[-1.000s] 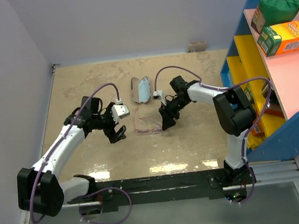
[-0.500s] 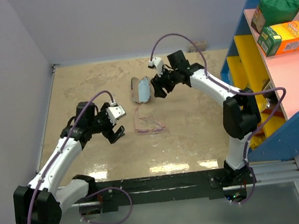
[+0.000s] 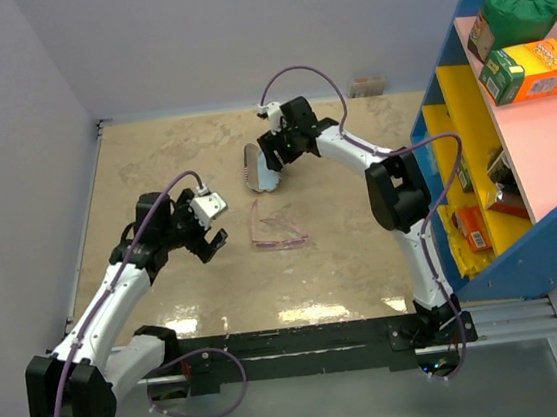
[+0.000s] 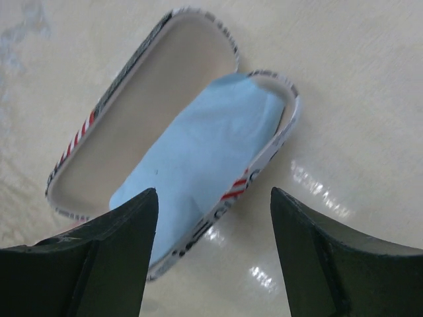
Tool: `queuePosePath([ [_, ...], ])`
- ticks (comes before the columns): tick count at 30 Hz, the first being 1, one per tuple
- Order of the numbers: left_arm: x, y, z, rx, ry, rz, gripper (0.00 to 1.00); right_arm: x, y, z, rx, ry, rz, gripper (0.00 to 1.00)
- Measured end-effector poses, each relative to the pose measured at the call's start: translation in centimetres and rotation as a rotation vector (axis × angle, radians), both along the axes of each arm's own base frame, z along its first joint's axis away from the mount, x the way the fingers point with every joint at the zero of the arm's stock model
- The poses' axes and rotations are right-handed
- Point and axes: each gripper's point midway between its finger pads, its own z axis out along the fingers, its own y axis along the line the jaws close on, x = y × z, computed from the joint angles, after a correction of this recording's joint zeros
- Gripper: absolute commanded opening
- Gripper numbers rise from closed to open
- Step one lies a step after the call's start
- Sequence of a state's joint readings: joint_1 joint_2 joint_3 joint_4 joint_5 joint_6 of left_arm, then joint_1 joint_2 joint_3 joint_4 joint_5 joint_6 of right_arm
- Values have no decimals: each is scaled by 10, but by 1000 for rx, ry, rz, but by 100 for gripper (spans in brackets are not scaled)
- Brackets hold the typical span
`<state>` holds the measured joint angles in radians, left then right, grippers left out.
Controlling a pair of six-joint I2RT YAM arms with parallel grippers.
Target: Organize the sunglasses
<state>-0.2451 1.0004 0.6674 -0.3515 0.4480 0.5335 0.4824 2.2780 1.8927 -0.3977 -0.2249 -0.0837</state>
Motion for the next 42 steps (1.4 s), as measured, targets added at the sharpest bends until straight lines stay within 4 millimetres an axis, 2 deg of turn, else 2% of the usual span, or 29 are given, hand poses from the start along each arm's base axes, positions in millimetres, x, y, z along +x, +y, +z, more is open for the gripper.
queuePosePath([
  [6, 5, 3, -2, 11, -5, 17, 100, 39, 13, 15, 40, -75, -110, 74],
  [11, 6, 5, -7, 22, 0, 29, 100, 57, 12, 21, 45, -110, -183, 74],
  [23, 9, 5, -5, 20, -16, 32, 100, 60, -1, -23, -42, -76, -259, 74],
  [37, 8, 8, -9, 22, -8, 39, 100, 64, -12, -22, -145, -143, -314, 75],
  [42, 9, 9, -9, 22, -8, 43, 100, 63, -10, -22, -145, -144, -307, 76],
])
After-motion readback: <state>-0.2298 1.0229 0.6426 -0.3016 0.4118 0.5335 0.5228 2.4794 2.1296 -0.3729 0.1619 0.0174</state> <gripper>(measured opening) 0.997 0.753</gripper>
